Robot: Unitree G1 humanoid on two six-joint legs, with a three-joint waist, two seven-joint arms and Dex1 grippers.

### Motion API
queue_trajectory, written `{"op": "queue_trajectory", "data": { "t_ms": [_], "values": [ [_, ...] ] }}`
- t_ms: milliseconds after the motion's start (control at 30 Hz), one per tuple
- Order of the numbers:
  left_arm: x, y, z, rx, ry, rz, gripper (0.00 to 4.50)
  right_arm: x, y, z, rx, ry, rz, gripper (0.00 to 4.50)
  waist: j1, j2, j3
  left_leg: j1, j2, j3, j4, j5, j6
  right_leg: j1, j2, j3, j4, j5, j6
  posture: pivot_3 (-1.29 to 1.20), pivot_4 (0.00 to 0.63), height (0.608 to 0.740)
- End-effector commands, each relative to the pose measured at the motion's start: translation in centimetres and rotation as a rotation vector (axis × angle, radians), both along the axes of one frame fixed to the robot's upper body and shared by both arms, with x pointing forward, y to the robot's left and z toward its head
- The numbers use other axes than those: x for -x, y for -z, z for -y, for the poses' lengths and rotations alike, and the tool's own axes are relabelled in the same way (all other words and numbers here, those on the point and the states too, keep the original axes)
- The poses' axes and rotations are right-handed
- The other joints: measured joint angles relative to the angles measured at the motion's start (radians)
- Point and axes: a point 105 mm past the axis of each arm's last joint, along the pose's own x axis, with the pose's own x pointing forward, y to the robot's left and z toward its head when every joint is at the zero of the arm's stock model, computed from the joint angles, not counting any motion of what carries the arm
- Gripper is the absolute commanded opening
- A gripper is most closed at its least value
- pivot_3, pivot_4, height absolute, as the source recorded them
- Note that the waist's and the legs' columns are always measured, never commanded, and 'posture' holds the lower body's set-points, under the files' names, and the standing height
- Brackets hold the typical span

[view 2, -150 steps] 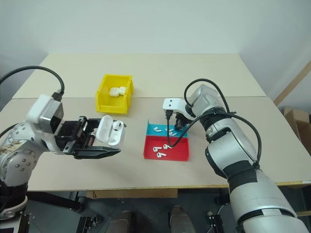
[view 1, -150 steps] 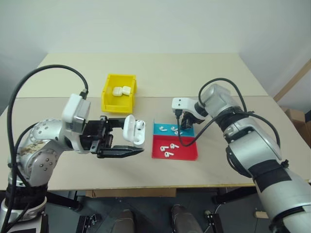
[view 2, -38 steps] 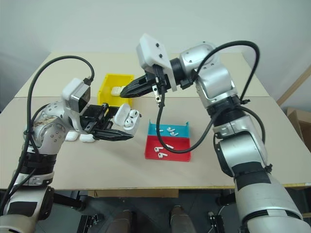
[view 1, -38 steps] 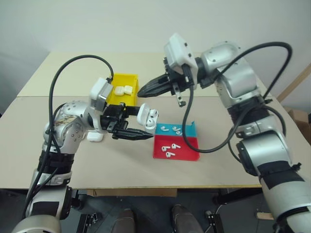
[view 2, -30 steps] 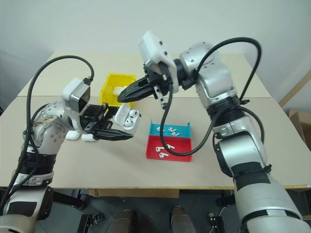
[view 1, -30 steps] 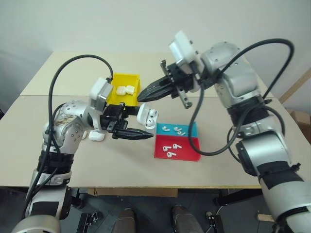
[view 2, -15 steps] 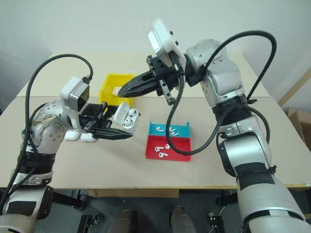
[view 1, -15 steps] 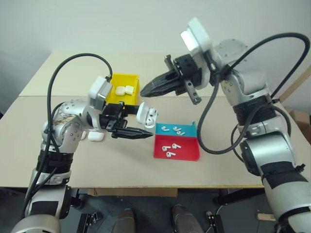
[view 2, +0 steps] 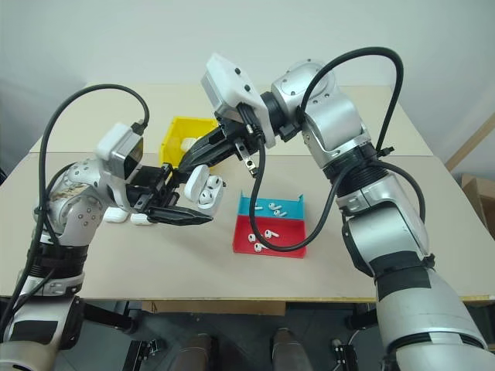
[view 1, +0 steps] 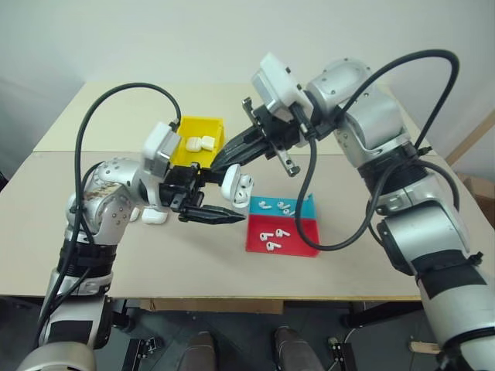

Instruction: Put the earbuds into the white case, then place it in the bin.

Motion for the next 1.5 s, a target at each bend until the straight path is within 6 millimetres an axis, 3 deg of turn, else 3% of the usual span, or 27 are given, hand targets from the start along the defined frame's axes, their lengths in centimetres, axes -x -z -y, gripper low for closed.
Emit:
{"op": "queue_trajectory", "data": {
  "t_ms": [33, 300, 467, 567, 633, 767, 900, 1100, 1267, 1500],
  "values": [
    [0.2, -1.0, -0.5, 0.014, -0.017, 0.052, 2.77, 1.6, -0.8, 0.5, 0.004, -0.099, 0.052, 0.02, -0.001, 0.0, 0.0, 0.0, 0.0, 0.0, 0.0, 0.0, 0.0, 0.0, 0.0, 0.0, 0.0, 0.0, 0.0, 0.0, 0.15, 0.74],
    [0.1, -0.9, -0.5, 0.019, -0.028, 0.05, 2.77, 1.9, -0.3, 2.2, -0.003, -0.084, 0.044, 0.02, 0.0, 0.0, 0.0, 0.0, 0.0, 0.0, 0.0, 0.0, 0.0, 0.0, 0.0, 0.0, -0.001, 0.0, 0.0, 0.0, 0.15, 0.74],
    [0.0, -0.9, -0.2, 0.03, -0.034, 0.05, 2.77, 0.6, -1.6, 2.2, -0.168, 0.049, 0.048, 0.02, 0.0, 0.0, 0.0, 0.0, 0.0, 0.0, 0.0, 0.0, 0.0, 0.0, 0.0, 0.0, 0.0, 0.0, 0.0, 0.0, 0.15, 0.74],
    [-0.2, -1.3, -0.5, 0.051, -0.072, 0.049, 2.77, 0.1, -3.3, 4.5, -0.318, 0.223, 0.029, 0.02, 0.004, 0.0, 0.0, 0.0, 0.0, 0.0, 0.0, 0.0, 0.0, 0.0, 0.0, 0.0, 0.0, 0.0, 0.0, 0.0, 0.15, 0.74],
    [-0.3, -1.4, -0.9, 0.056, -0.096, 0.05, 2.77, 0.4, -3.3, 6.7, -0.355, 0.321, 0.011, 0.02, 0.015, 0.0, 0.0, -0.002, 0.0, -0.001, 0.0, 0.0, 0.0, 0.0, 0.0, -0.001, -0.001, 0.0, 0.0, 0.0, 0.15, 0.74],
    [-0.7, -1.6, -1.3, 0.084, -0.167, 0.054, 2.77, 1.0, -2.5, 10.1, -0.397, 0.524, -0.077, 0.02, 0.028, 0.0, 0.0, -0.002, -0.001, -0.001, 0.0, 0.0, 0.0, 0.0, -0.001, -0.001, -0.003, 0.0, 0.0, 0.0, 0.15, 0.74],
    [-1.4, -2.0, -1.7, 0.136, -0.275, 0.062, 2.77, 1.4, -0.2, 11.9, -0.321, 0.745, -0.218, 0.02, 0.023, 0.0, 0.0, -0.001, -0.001, 0.0, 0.0, 0.0, 0.0, 0.001, -0.001, 0.0, -0.002, 0.0, 0.0, 0.0, 0.15, 0.74],
    [-4.6, -3.1, -2.5, 0.326, -0.613, 0.049, 2.77, 3.1, 2.1, 11.9, -0.337, 0.863, -0.255, 0.02, 0.018, 0.0, 0.0, 0.0, 0.0, 0.0, 0.0, 0.0, 0.0, 0.002, 0.0, 0.001, -0.002, 0.0, 0.0, 0.0, 0.15, 0.74],
    [-11.0, -2.5, -4.0, 0.349, -1.11, -0.001, 2.77, 3.8, 1.2, 11.1, -0.535, 0.881, -0.248, 0.02, 0.026, -0.001, 0.0, -0.001, -0.001, -0.001, 0.001, 0.0, 0.0, 0.002, 0.0, 0.001, -0.003, 0.001, 0.001, 0.0, 0.15, 0.74],
    [-17.7, -0.7, -3.9, 0.233, -1.448, -0.028, 2.77, 3.7, 0.6, 10.1, -0.633, 0.893, -0.23, 0.02, 0.035, -0.002, -0.001, -0.002, -0.002, -0.001, 0.001, 0.0, 0.0, 0.003, -0.001, 0.001, -0.005, 0.003, 0.002, 0.0, 0.15, 0.74]
  ]
}}
